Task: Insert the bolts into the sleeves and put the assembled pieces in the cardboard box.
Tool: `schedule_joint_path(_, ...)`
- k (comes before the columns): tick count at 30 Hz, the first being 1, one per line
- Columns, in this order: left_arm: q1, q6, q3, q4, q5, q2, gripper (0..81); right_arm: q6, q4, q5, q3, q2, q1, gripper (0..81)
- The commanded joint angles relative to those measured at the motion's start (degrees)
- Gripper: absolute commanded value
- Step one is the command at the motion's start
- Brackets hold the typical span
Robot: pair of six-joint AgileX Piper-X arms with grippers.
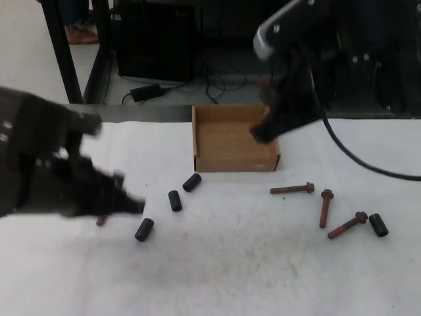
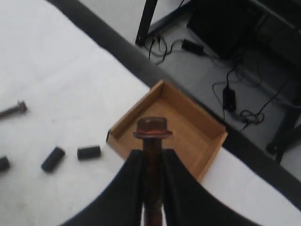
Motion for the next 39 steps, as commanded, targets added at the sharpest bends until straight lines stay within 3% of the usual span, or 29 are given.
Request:
schedule_joint_path(1, -0.2, -3.0, 1.6, -11.0, 3.6, -5.4, 0.8, 1.8, -6.1, 3.7, -0.2, -1.7, 2.5, 0.3)
schedule_joint_path(6, -3.3, -3.0, 5.4, -21.4, 5.2, -11.6, 0.8, 1.9, -16.9, 15.2, -0.2, -4.2, 6.0, 0.3)
schedule_joint_path(13, -10.5, 2.7, 13.9, -30.3, 5.0, -18.6, 0.8, 9.1, -23.7, 8.7, -0.2, -8.9, 7.9, 0.3)
schedule_joint_path(17, -10.6, 2.2, 19.3, -39.0, 4.5, -21.0, 0.8, 16.6, -23.6, 6.1, -0.2, -9.3, 8.4, 0.3)
schedule_joint_path(24, -10.4, 1.5, 25.9, -45.4, 4.5, -21.1, 0.8, 17.3, -24.6, 6.9, -0.2, -6.1, 13.4, 0.3)
schedule_joint_path(27, -10.4, 1.2, 27.1, -46.7, 4.8, -22.0, 0.8, 13.8, -29.1, 8.2, 1.7, -4.8, 17.4, 0.3)
schedule_joint_path(33, -10.4, 0.1, 27.3, -48.5, 4.8, -23.5, 0.8, 0.2, -50.9, 9.8, 12.2, -4.3, 25.6, 0.3)
schedule_joint_path(36, -10.4, 0.1, 27.3, -48.5, 4.8, -24.5, 0.8, -0.6, -57.6, 15.3, 15.3, -4.3, 28.1, 0.3)
schedule_joint_path(39, -10.4, 0.1, 27.3, -48.5, 4.8, -25.3, 0.8, 0.6, -57.9, 16.3, 16.0, -4.3, 29.5, 0.3)
